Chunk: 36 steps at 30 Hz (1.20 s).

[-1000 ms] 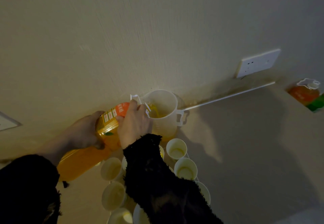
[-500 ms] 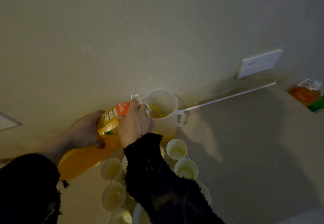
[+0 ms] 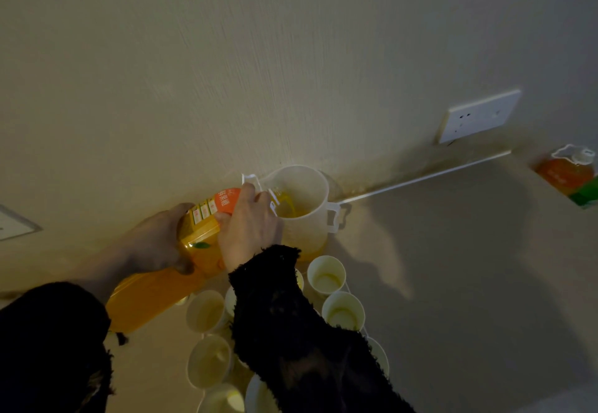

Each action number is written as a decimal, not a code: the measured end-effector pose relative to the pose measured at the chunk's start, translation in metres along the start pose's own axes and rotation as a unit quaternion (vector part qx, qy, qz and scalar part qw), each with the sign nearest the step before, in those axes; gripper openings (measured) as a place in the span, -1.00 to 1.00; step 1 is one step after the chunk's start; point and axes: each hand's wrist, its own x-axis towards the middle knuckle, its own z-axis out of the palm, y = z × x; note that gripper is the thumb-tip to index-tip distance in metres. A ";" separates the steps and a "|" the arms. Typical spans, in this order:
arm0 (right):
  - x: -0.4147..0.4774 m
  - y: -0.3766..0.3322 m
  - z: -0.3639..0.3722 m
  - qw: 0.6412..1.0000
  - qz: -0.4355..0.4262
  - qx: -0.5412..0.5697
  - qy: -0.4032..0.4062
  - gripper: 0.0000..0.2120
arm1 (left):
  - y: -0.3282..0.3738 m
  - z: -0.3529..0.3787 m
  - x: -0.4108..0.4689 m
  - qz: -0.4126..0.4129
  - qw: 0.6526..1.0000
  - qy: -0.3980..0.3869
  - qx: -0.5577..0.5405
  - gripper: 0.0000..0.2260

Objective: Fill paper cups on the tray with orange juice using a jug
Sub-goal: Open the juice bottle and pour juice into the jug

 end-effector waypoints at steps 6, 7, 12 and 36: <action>0.000 0.000 -0.001 1.000 -0.001 0.006 -0.002 -0.50 | 0.002 0.000 0.000 0.003 1.000 0.007 0.003 -0.06; 0.000 0.000 -0.002 1.000 -0.001 0.006 -0.004 -0.50 | 0.002 0.000 0.000 0.002 1.000 0.006 0.004 -0.06; -0.001 0.001 -0.002 1.000 -0.002 0.005 -0.007 -0.51 | 0.001 0.000 0.000 0.000 1.000 0.006 0.014 -0.05; 0.001 0.002 0.002 1.000 0.004 0.005 -0.018 -0.48 | -0.001 0.003 -0.001 -0.015 1.000 -0.011 0.013 -0.04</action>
